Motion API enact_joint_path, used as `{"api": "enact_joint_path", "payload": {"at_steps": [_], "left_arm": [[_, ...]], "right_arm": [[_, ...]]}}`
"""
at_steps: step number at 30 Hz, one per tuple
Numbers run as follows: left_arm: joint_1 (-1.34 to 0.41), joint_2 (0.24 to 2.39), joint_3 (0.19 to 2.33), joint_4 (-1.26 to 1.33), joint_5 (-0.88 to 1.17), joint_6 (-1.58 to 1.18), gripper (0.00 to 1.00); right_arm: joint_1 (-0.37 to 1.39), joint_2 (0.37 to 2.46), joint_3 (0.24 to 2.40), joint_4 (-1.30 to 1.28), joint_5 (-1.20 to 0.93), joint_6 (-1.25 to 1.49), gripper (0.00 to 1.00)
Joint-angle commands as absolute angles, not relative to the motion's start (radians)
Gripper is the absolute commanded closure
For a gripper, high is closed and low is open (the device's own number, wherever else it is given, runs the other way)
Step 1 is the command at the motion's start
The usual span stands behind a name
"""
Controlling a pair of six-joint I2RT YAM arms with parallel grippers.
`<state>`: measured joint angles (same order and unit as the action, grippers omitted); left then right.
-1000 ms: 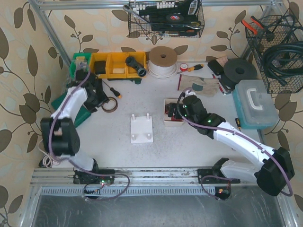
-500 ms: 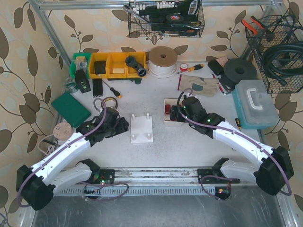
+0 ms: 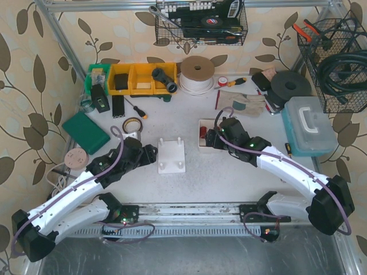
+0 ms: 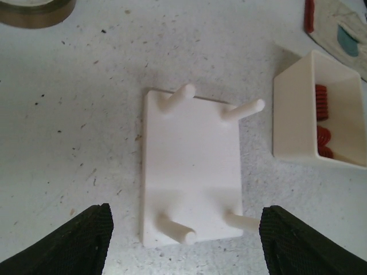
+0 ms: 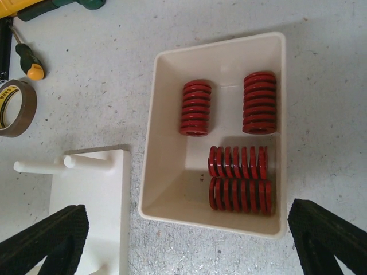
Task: Install the large spring
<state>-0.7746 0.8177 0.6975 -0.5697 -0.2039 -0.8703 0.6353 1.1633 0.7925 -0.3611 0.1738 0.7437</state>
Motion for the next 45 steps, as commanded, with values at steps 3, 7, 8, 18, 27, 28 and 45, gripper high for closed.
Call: {"api": "enact_joint_path", "payload": {"at_steps": [3, 7, 8, 18, 27, 28, 45], "left_arm": [[-0.784, 0.771, 0.560, -0.365, -0.259, -0.859, 0.27], [-0.784, 0.807, 0.603, -0.325, -0.290, -0.795, 0.28], [-0.784, 0.814, 0.619, -0.337, -0.289, -0.777, 0.28], [-0.782, 0.774, 0.604, -0.307, -0.317, -0.750, 0.28], [-0.780, 0.847, 0.626, -0.298, -0.319, -0.744, 0.28], [-0.779, 0.852, 0.626, -0.294, -0.318, -0.743, 0.28], [-0.720, 0.942, 0.717, -0.291, -0.195, -0.660, 0.27]], "right_arm": [[0.571, 1.261, 0.944, -0.509, 0.063, 0.699, 0.07], [0.542, 1.402, 1.081, -0.646, 0.008, 0.632, 0.11], [0.540, 1.427, 1.103, -0.658, 0.000, 0.618, 0.11], [0.532, 1.678, 1.214, -0.712, -0.054, 0.630, 0.46], [0.528, 1.804, 1.255, -0.703, -0.027, 0.660, 0.44], [0.529, 1.805, 1.252, -0.705, -0.035, 0.662, 0.43], [0.544, 1.797, 1.246, -0.761, -0.009, 0.601, 0.41]]}}
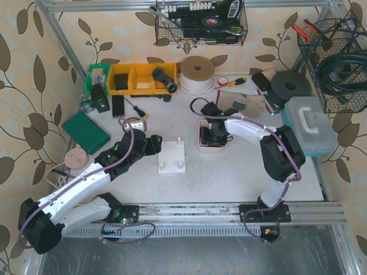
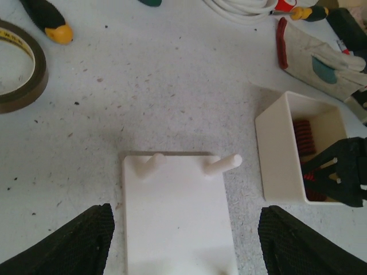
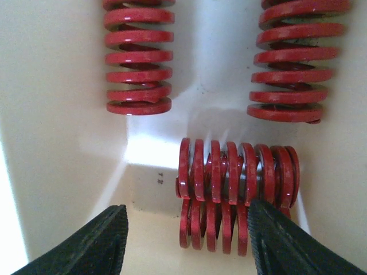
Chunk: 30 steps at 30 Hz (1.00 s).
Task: Install the large spring
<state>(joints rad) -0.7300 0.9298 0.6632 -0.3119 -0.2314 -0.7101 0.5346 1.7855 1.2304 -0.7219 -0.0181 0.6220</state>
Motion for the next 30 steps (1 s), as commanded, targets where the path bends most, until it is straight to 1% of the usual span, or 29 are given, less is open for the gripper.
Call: {"api": "enact_joint_path", "payload": {"at_steps": [1, 11, 16, 18, 19, 21, 22, 23, 25, 30], "left_arm": [[-0.718, 0.951, 0.716, -0.290, -0.197, -0.666, 0.27], [-0.715, 0.963, 0.689, -0.254, -0.192, -0.674, 0.27], [-0.713, 0.955, 0.687, -0.252, -0.185, -0.664, 0.27], [-0.710, 0.953, 0.685, -0.249, -0.179, -0.661, 0.27], [-0.708, 0.951, 0.684, -0.248, -0.177, -0.661, 0.27], [-0.705, 0.947, 0.681, -0.246, -0.173, -0.660, 0.27], [-0.702, 0.945, 0.678, -0.245, -0.170, -0.661, 0.27], [-0.700, 0.944, 0.677, -0.243, -0.166, -0.661, 0.27], [-0.698, 0.938, 0.672, -0.239, -0.161, -0.661, 0.27], [-0.691, 0.938, 0.666, -0.230, -0.152, -0.664, 0.27]], "right_arm": [[0.546, 1.805, 1.247, -0.768, -0.010, 0.600, 0.41], [0.593, 1.931, 1.351, -0.839, 0.024, 0.600, 0.43], [0.595, 1.981, 1.362, -0.853, 0.059, 0.625, 0.46], [0.594, 1.998, 1.383, -0.873, 0.078, 0.625, 0.51], [0.595, 2.004, 1.395, -0.882, 0.086, 0.625, 0.56], [0.591, 2.014, 1.418, -0.899, 0.105, 0.617, 0.74], [0.591, 2.018, 1.428, -0.910, 0.116, 0.613, 0.79], [0.590, 2.020, 1.437, -0.920, 0.129, 0.610, 0.81], [0.584, 2.016, 1.450, -0.938, 0.144, 0.599, 0.81], [0.567, 1.967, 1.480, -0.956, 0.169, 0.529, 0.78]]}}
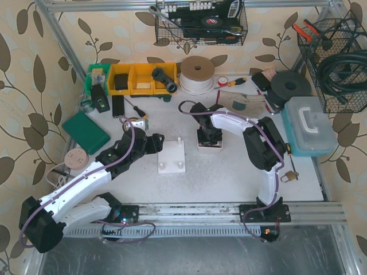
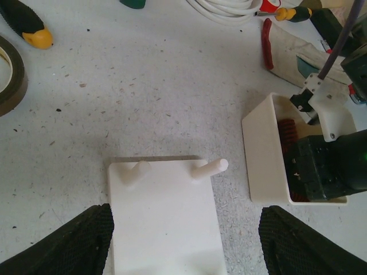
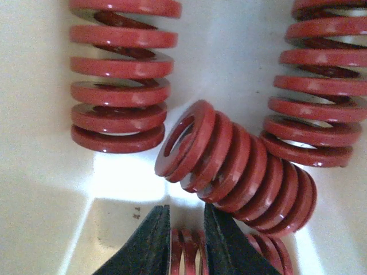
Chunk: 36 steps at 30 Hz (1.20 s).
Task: Install the large spring
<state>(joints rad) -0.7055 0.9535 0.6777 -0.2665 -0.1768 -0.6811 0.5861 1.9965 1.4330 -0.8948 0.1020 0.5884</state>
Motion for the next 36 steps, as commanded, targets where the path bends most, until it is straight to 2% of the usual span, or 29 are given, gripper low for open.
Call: {"api": "enact_joint_path", "payload": {"at_steps": [1, 7, 21, 26, 28, 31, 36], "left_arm": [[-0.690, 0.943, 0.667, -0.229, -0.149, -0.664, 0.27], [-0.687, 0.956, 0.672, -0.230, -0.143, -0.665, 0.27], [-0.687, 0.979, 0.684, -0.242, -0.146, -0.674, 0.27], [-0.687, 0.982, 0.686, -0.243, -0.148, -0.676, 0.27], [-0.686, 0.988, 0.689, -0.247, -0.145, -0.676, 0.27], [-0.685, 0.997, 0.695, -0.251, -0.140, -0.672, 0.27], [-0.680, 1.001, 0.697, -0.250, -0.131, -0.672, 0.27]], "right_arm": [[0.564, 1.958, 1.493, -0.968, 0.173, 0.518, 0.77], [0.535, 1.947, 1.576, -1.025, -0.011, 0.410, 0.73], [0.463, 2.008, 1.623, -1.089, -0.102, 0.109, 0.65], [0.470, 2.032, 1.630, -1.059, -0.115, 0.000, 0.60], [0.487, 2.056, 1.649, -1.069, -0.046, -0.029, 0.57], [0.495, 2.093, 1.670, -1.087, 0.043, -0.046, 0.56], [0.494, 2.114, 1.653, -1.057, 0.068, -0.039, 0.56]]}}
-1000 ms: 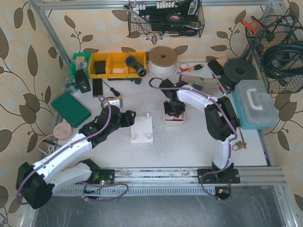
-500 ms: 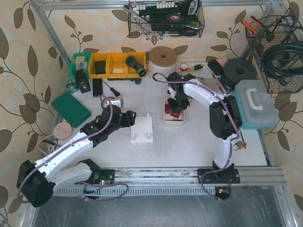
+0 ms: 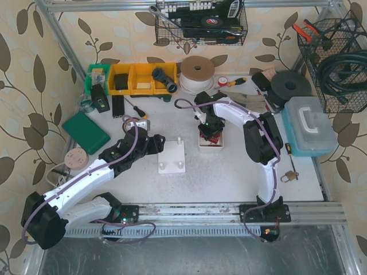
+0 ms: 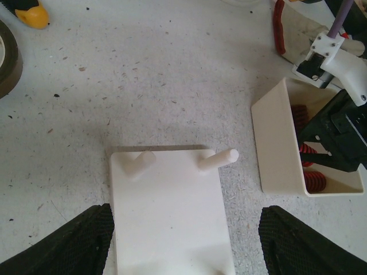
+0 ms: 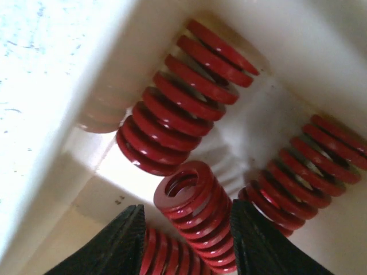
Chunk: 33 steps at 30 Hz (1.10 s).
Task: Install the large spring
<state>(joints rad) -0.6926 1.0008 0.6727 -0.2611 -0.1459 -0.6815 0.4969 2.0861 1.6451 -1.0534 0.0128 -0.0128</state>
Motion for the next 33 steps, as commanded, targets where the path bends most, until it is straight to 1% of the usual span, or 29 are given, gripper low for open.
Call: {"api": "enact_joint_path", "payload": {"at_steps": [1, 22, 25, 29, 33], "left_arm": [[-0.680, 0.999, 0.695, -0.250, -0.129, -0.672, 0.27], [-0.666, 0.993, 0.687, -0.242, -0.114, -0.679, 0.27], [-0.665, 0.993, 0.687, -0.245, -0.113, -0.680, 0.27], [-0.664, 0.987, 0.683, -0.244, -0.114, -0.682, 0.27], [-0.663, 0.985, 0.681, -0.245, -0.113, -0.684, 0.27]], "right_arm": [[0.495, 2.120, 1.647, -1.055, 0.080, -0.037, 0.56], [0.490, 2.155, 1.597, -1.067, 0.140, 0.036, 0.57], [0.489, 2.174, 1.594, -1.075, 0.156, 0.064, 0.61], [0.482, 2.177, 1.599, -1.076, 0.144, 0.112, 0.70], [0.479, 2.162, 1.629, -1.092, 0.136, 0.146, 0.83]]}}
